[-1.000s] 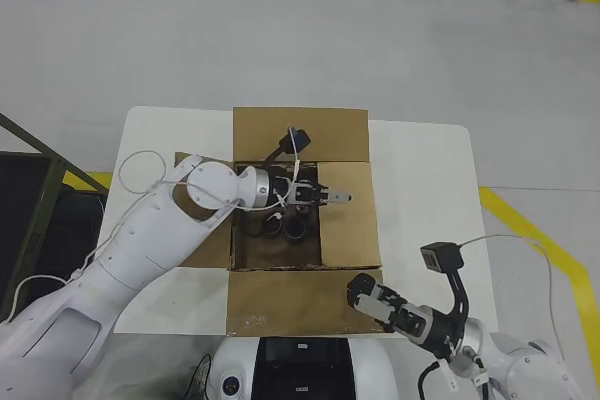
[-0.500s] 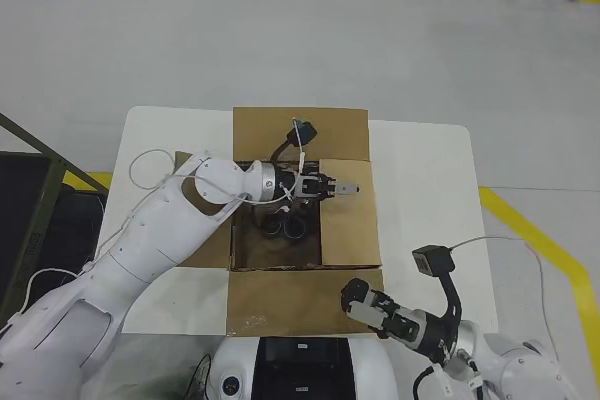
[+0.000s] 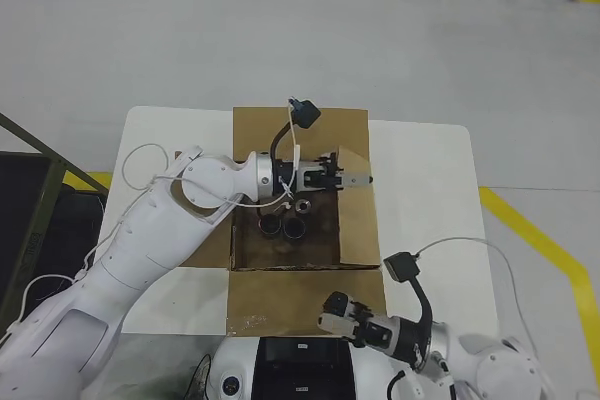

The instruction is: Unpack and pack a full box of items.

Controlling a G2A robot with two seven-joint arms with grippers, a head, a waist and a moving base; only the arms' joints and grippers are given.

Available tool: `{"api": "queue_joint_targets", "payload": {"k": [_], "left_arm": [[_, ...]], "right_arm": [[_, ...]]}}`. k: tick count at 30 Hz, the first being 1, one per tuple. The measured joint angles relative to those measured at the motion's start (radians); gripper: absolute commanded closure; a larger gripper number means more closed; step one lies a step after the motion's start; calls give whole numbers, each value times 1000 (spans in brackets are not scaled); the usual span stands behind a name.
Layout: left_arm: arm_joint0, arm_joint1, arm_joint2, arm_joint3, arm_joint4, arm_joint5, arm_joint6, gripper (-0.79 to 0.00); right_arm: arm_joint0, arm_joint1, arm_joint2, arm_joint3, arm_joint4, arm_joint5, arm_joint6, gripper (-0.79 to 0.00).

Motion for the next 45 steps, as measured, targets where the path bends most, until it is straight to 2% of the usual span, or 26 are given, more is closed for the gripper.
{"api": "queue_joint_targets", "payload": {"k": [9, 19, 26, 33, 45], "left_arm": [[-30, -22, 19, 21, -24, -6, -22, -785], [-37, -35, 14, 29, -43, -17, -45, -785], [-30, -37, -14, 25, -83, -45, -76, -785], [2, -16, -118, -34, -94, -46, -111, -785], [133, 46, -400, -168, -87, -24, -217, -785]], "right_arm": [[36, 0, -23, 91, 27, -5, -43, -785], [49, -5, -19, 173, 31, -129, -206, -785], [15, -5, 9, 170, 23, -232, -288, -785], [-31, -2, 57, 138, -1, -284, -348, -785], [-93, -2, 143, 130, -96, -316, -490, -785]]}}
